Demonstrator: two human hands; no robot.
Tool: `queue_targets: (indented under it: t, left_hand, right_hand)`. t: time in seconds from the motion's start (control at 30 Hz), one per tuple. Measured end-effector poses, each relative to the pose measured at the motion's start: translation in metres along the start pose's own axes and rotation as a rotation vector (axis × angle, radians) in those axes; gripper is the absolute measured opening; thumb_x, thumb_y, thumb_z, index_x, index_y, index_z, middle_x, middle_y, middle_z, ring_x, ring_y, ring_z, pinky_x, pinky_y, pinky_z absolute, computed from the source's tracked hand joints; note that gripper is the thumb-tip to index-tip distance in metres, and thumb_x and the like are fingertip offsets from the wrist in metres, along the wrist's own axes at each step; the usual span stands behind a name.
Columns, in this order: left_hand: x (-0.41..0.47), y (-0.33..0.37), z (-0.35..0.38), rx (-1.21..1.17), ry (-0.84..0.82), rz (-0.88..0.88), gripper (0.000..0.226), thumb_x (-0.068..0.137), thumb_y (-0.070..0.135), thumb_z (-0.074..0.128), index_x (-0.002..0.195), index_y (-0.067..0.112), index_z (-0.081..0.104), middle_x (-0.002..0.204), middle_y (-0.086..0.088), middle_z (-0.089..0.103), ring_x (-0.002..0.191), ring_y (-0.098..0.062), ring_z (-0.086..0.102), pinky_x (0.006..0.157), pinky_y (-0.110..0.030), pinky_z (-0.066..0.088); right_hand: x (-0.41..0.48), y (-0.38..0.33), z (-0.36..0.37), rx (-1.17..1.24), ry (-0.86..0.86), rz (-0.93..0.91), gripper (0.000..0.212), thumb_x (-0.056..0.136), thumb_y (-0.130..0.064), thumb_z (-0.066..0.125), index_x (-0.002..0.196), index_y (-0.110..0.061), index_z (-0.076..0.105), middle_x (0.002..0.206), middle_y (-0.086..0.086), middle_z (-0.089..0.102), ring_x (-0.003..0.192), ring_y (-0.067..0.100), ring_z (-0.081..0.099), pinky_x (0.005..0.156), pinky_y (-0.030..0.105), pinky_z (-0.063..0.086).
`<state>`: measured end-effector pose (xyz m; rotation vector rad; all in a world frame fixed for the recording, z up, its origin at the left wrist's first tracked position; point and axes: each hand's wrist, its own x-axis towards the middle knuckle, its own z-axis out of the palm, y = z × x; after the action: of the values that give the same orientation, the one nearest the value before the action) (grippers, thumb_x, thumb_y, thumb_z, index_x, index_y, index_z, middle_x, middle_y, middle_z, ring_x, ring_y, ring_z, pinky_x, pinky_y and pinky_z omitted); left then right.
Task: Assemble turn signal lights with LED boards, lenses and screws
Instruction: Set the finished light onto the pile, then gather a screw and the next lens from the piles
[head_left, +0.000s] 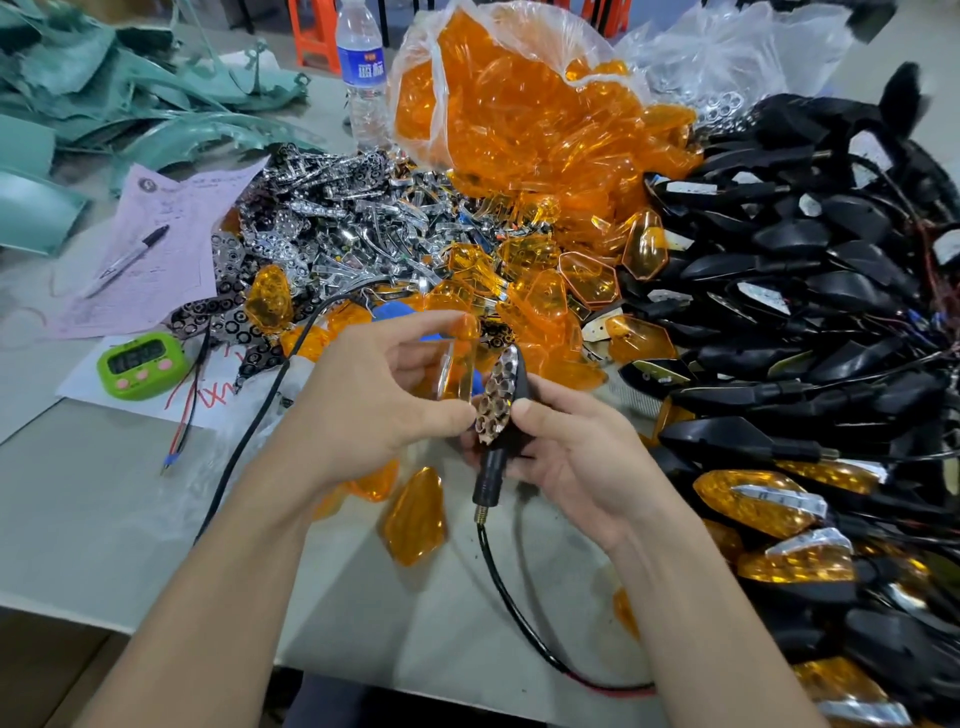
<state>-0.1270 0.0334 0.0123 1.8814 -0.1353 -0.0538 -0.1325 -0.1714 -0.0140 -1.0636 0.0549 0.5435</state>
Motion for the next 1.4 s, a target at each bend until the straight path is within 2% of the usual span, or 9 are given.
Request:
queue_targets:
  t: [0.17, 0.37, 0.5, 0.57, 0.77, 0.83, 0.93, 1.03, 1.4]
  left_hand:
    - [-0.003, -0.009, -0.002, -0.287, 0.051, -0.093, 0.082, 0.067, -0.003, 0.075, 0.141, 0.029, 0.058, 0.113, -0.002, 0.079, 0.101, -0.014, 0.075, 0.078, -0.022, 0.057]
    - [-0.013, -0.028, 0.017, 0.27, 0.097, -0.178, 0.069, 0.054, 0.028, 0.08, 0.116, 0.05, 0.058, 0.107, 0.02, 0.075, 0.097, -0.001, 0.071, 0.085, -0.034, 0.058]
    - [-0.014, -0.036, 0.035, 0.961, 0.247, -0.11, 0.073, 0.063, 0.06, 0.08, 0.127, 0.053, 0.044, 0.101, 0.019, 0.075, 0.088, -0.02, 0.071, 0.056, -0.029, 0.032]
    - [-0.016, -0.034, 0.043, 1.005, 0.313, -0.072, 0.07, 0.066, 0.062, 0.08, 0.126, 0.051, 0.045, 0.091, 0.015, 0.075, 0.08, -0.025, 0.07, 0.052, -0.028, 0.019]
    - [-0.016, -0.028, 0.039, 0.978, 0.305, -0.165, 0.077, 0.069, 0.063, 0.083, 0.136, 0.052, 0.047, 0.107, 0.013, 0.075, 0.097, -0.024, 0.071, 0.062, -0.032, 0.032]
    - [-0.018, -0.024, 0.037, 0.88, 0.344, -0.163, 0.069, 0.07, 0.062, 0.084, 0.132, 0.052, 0.057, 0.107, 0.014, 0.076, 0.097, -0.021, 0.071, 0.063, -0.03, 0.037]
    - [-0.017, -0.014, 0.035, 0.209, 0.385, -0.074, 0.031, 0.079, 0.046, 0.079, 0.108, 0.053, 0.074, 0.103, 0.025, 0.076, 0.097, -0.001, 0.072, 0.083, -0.03, 0.056]
    - [-0.014, 0.001, 0.043, -0.266, 0.194, -0.081, 0.03, 0.082, 0.026, 0.068, 0.104, 0.041, 0.08, 0.096, 0.012, 0.079, 0.084, -0.017, 0.077, 0.071, -0.024, 0.058]
    - [-0.008, -0.002, 0.052, -0.447, 0.1, -0.127, 0.02, 0.098, 0.006, 0.067, 0.097, 0.018, 0.083, 0.072, -0.015, 0.074, 0.044, -0.033, 0.059, 0.042, -0.03, 0.05]
  right_hand:
    - [-0.003, 0.004, -0.006, 0.337, -0.213, 0.003, 0.056, 0.092, -0.006, 0.054, 0.148, -0.004, 0.047, 0.133, 0.031, 0.063, 0.102, 0.044, 0.07, 0.089, 0.049, 0.059]
    - [0.002, 0.009, -0.017, 0.418, -0.189, 0.005, 0.068, 0.093, -0.014, 0.045, 0.159, -0.007, 0.03, 0.143, 0.026, 0.059, 0.098, 0.037, 0.067, 0.085, 0.041, 0.059]
    - [0.004, 0.01, -0.018, 0.415, -0.17, 0.021, 0.047, 0.099, -0.026, 0.046, 0.141, -0.008, 0.054, 0.138, 0.022, 0.062, 0.091, 0.032, 0.065, 0.078, 0.037, 0.055]
    - [0.004, 0.009, -0.017, 0.382, -0.179, 0.001, 0.042, 0.099, -0.029, 0.051, 0.136, -0.01, 0.059, 0.134, 0.022, 0.063, 0.089, 0.03, 0.062, 0.074, 0.035, 0.052]
    - [0.001, 0.003, -0.013, 0.306, -0.216, -0.002, 0.041, 0.098, -0.026, 0.049, 0.136, -0.011, 0.055, 0.124, 0.022, 0.067, 0.079, 0.026, 0.06, 0.065, 0.03, 0.049]
    - [0.0, 0.001, -0.011, 0.294, -0.221, 0.012, 0.038, 0.098, -0.029, 0.048, 0.132, -0.011, 0.054, 0.12, 0.022, 0.069, 0.076, 0.026, 0.06, 0.062, 0.028, 0.048]
    - [0.0, 0.0, -0.007, 0.289, -0.197, 0.036, 0.033, 0.094, -0.028, 0.051, 0.123, -0.012, 0.054, 0.111, 0.022, 0.069, 0.072, 0.026, 0.06, 0.059, 0.029, 0.048]
    - [0.001, -0.001, -0.003, 0.198, -0.091, 0.047, 0.033, 0.089, -0.025, 0.055, 0.114, -0.004, 0.059, 0.097, 0.019, 0.069, 0.067, 0.026, 0.061, 0.055, 0.03, 0.047]
    - [0.0, -0.006, 0.004, -0.113, -0.093, -0.004, 0.04, 0.09, -0.01, 0.06, 0.13, -0.004, 0.058, 0.086, 0.014, 0.07, 0.066, 0.028, 0.065, 0.053, 0.029, 0.051]
